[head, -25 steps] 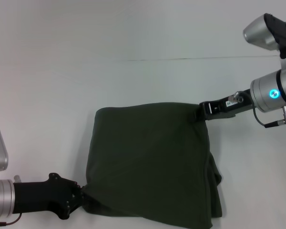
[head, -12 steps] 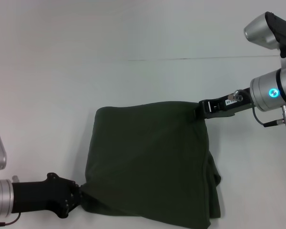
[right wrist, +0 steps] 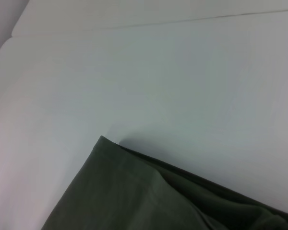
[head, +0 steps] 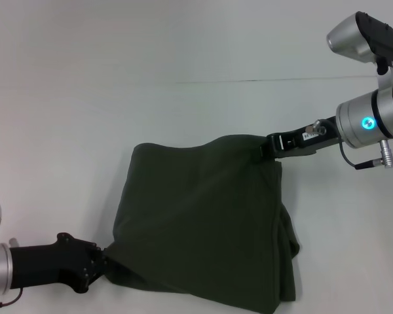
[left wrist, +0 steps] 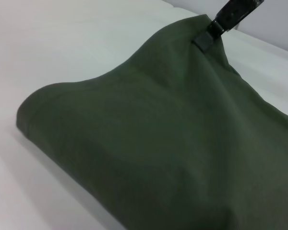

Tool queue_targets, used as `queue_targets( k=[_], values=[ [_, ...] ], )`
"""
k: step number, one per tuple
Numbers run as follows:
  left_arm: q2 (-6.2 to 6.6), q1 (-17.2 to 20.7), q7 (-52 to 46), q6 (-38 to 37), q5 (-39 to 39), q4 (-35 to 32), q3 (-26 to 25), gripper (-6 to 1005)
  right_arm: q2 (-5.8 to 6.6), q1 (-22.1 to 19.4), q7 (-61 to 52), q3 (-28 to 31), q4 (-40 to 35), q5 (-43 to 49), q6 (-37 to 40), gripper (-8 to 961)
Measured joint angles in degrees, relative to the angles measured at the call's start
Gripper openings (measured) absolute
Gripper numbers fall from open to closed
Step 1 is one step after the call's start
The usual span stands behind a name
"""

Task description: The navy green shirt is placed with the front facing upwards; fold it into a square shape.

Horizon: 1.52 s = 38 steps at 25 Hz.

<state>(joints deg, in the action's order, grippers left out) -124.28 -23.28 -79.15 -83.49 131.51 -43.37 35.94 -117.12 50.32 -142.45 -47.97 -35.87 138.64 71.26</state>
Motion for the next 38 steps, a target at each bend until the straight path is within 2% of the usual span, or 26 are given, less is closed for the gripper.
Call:
queue_targets(
  k=[10,15,23,26,31,33,36,38],
  values=[
    [0.0,0.1,-0.1,-1.8,0.3,0.1,-0.5,38,0.02,-0.3,-0.2,0.2,0.0,-0.2,-0.2,142],
    [0.14,0.1,-0.8,-3.9,0.0,-0.1,-2.4,38,0.75,-1.0,0.1,0.7,-0.4,-0.7,1.1,165],
    [0.44,0.9,-5.7,-4.9,1.1,-2.9,-4.3,192,1.63,-4.6,0.4,1.9,-4.6,-1.1,3.8,201],
    [0.53,1.3,-6.6,-7.1,1.4,-4.7,-5.0,250,2.02,-6.4,1.2,4.5,-7.1,-2.9,5.5,436],
    [1.32,1.6,-8.5,-14.3,2.1,-7.4,-10.1,459,3.98,-10.0,5.1,9.8,-7.7,-9.9,8.9,688],
    [1.93,1.5,-10.6,-16.9,2.1,-8.4,-12.4,523,4.67,-11.7,6.1,10.5,-7.5,-12.7,9.9,754],
    [3.27,-0.5,-18.9,-19.1,1.6,-9.3,-15.5,618,5.04,-14.2,7.9,11.0,-7.5,-16.1,10.6,852],
    [3.64,-1.2,-21.5,-19.1,1.7,-9.1,-15.7,616,5.03,-15.8,10.0,11.3,-7.2,-18.1,10.9,887]
  ],
)
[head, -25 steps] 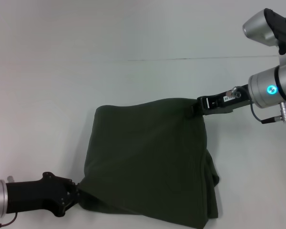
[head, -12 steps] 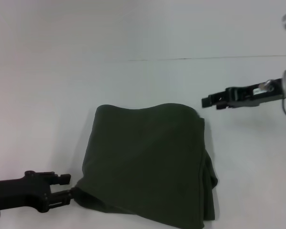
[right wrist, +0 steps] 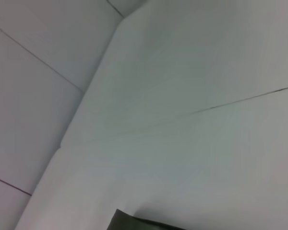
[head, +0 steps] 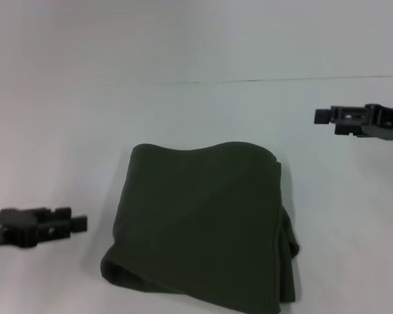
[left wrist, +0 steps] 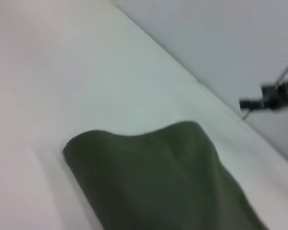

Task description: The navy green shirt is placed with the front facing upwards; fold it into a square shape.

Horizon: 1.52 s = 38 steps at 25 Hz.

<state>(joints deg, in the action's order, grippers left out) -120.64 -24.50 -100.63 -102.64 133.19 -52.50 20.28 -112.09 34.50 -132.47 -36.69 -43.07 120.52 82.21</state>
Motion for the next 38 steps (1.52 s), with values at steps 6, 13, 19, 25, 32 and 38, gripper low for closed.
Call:
queue_targets(
  k=[6,13,19,25,32,38],
  values=[
    [1.47,-8.5,-14.2,5.3,0.4,5.2,4.9,612,-0.55,-4.5,9.8,2.8,5.1,-6.6,1.8,898],
    [-1.8,-10.9,-3.4,9.7,-1.0,7.6,11.8,608,-0.64,-8.2,19.0,8.6,9.4,-8.0,2.7,905],
    [-3.66,-9.5,14.0,13.0,-4.2,11.4,12.7,606,-0.67,-9.0,21.1,10.2,9.7,-8.1,2.6,903],
    [-3.7,-7.8,22.0,18.6,-4.1,13.9,14.5,603,-0.91,-8.7,21.1,10.2,9.7,-8.1,2.5,900],
    [-3.87,-6.7,23.6,21.8,-4.1,14.2,17.8,602,-1.2,-8.0,21.2,9.9,9.8,-8.0,2.1,901],
    [-3.97,-6.1,24.6,21.6,-5.4,13.4,18.1,604,-1.26,-7.4,21.7,9.6,9.8,-7.7,1.7,902]
  ],
)
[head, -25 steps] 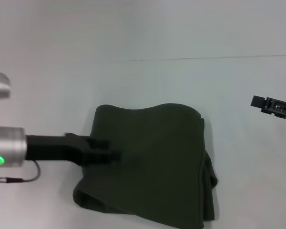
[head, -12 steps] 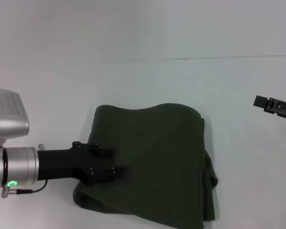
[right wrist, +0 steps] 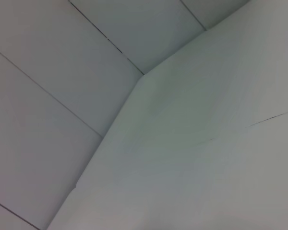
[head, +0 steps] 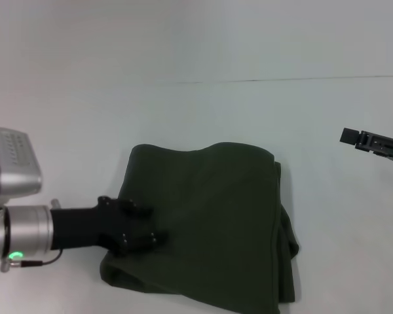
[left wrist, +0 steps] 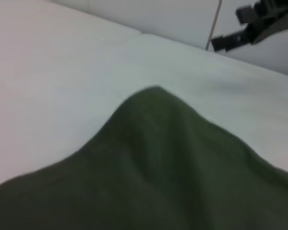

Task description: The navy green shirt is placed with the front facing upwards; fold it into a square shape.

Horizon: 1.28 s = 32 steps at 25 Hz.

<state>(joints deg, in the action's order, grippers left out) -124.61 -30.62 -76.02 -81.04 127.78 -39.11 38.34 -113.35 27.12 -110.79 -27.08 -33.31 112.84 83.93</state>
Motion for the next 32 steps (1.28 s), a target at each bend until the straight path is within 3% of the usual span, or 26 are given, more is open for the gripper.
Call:
queue_targets(
  k=[9,12,16,21,26,29,32],
  values=[
    [0.23,6.8,5.1,-9.4,-8.8,-9.8,-0.6,606,-0.44,0.0,15.4,-4.0,-0.3,0.1,8.6,903],
    [0.09,9.7,8.6,-9.7,-8.9,-11.1,-0.7,607,-2.38,-1.0,24.2,-7.5,-0.4,0.6,10.0,903],
    [-0.11,12.9,13.5,-9.8,-8.9,-9.9,-3.8,609,-6.34,-3.4,40.5,-9.5,1.0,5.2,9.4,903],
    [-0.11,15.3,16.4,-9.9,-8.3,-6.5,-10.7,610,-6.32,-5.3,51.4,-9.4,6.9,6.6,7.8,904],
    [-0.11,16.5,22.3,-10.4,-8.2,-4.2,-13.7,641,-6.59,-9.2,62.8,-6.8,9.4,6.2,6.8,904],
    [-0.11,16.7,24.1,-10.4,-7.5,-3.8,-13.9,846,-6.46,-9.6,65.1,-5.6,10.7,6.2,6.5,905],
    [-0.11,16.8,24.3,-10.4,-7.5,-3.7,-13.9,850,-6.45,-9.7,66.9,-5.4,10.9,6.2,6.4,905]
  ],
)
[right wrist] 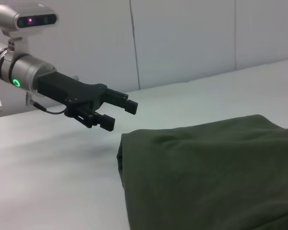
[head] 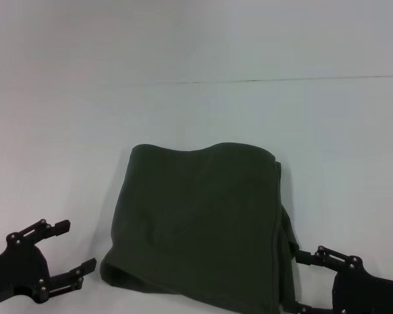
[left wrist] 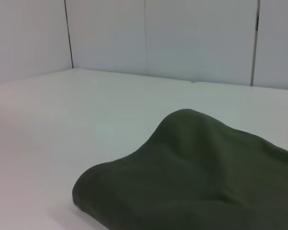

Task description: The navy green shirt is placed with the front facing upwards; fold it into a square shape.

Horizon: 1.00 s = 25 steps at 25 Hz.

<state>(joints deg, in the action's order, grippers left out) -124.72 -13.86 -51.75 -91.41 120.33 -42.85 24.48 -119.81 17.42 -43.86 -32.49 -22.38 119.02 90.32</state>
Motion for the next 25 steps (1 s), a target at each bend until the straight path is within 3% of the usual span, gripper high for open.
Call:
queue_targets(
  k=[25],
  values=[
    [0.09,-0.4,-1.1,-3.2,2.1,0.1,-0.2,854,-0.17,-0.5,2.6,5.2,0.1,-0.4,1.7,905]
  ],
)
